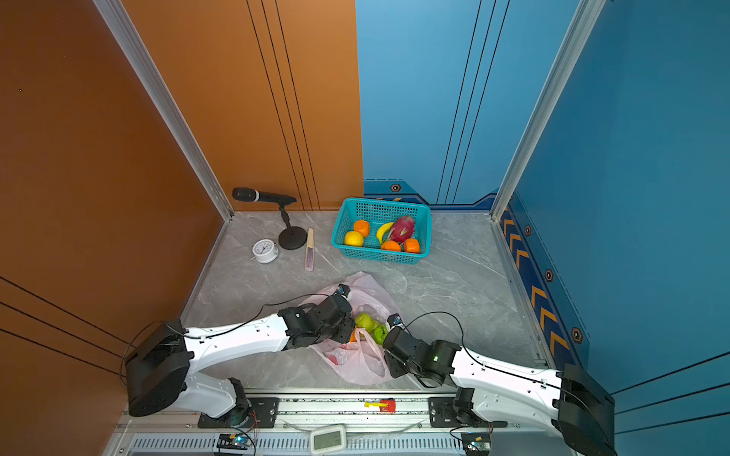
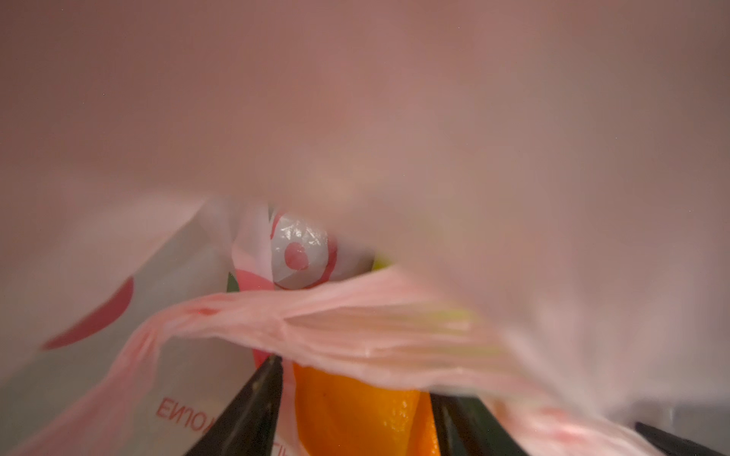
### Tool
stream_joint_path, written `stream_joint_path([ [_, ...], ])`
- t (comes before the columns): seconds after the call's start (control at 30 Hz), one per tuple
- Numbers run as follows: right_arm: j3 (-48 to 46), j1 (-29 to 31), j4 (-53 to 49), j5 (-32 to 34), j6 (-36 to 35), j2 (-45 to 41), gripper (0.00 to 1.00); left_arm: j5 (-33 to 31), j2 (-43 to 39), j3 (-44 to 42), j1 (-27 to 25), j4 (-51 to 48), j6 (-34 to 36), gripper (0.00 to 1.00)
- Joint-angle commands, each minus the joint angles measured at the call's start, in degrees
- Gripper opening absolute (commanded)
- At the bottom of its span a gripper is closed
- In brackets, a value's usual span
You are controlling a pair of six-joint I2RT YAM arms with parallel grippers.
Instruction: Untie the knot of the plastic bag and take out the fruit
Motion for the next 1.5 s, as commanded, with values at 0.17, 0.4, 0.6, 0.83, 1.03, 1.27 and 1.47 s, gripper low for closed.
stream_joint_path([
  [0.17, -1.21, 0.41, -0.72, 1.55, 1.59, -0.11, 0.5, 3.24, 1.81, 0.03, 0.45, -0.06, 1.32, 0.78],
  [0.4, -1.12, 0.26, -0.89, 2.27, 2.3, -1.54, 0.51, 4.83, 4.06, -0.01, 0.44, 0.84, 1.59, 0.83],
  [0.6, 0.12, 0.18, -2.74, 3.28, 2.86, -4.45, 0.53, 3.24, 4.56, -0.48, 0.44, 1.08, 2.49, 0.85],
  [0.83, 4.65, -0.6, -5.72, 5.97, 2.55, -10.09, 0.66, 3.57, 2.5, 0.05, 0.4, 0.52, 2.76, 0.85],
  [1.03, 7.48, -2.25, -5.91, 5.55, 1.58, -11.9, 0.68, 1.61, -3.99, -0.53, 0.22, 0.27, 4.73, 0.85],
  [1.27, 8.06, -2.86, -5.06, 4.31, 2.17, -11.49, 0.68, 4.11, -7.34, 0.47, 0.11, 1.95, 10.06, 0.7],
  [1.47, 7.5, -2.96, -5.27, 3.95, 2.96, -11.87, 0.68, 5.41, -3.06, 3.09, 0.33, 0.62, 11.39, 0.59],
])
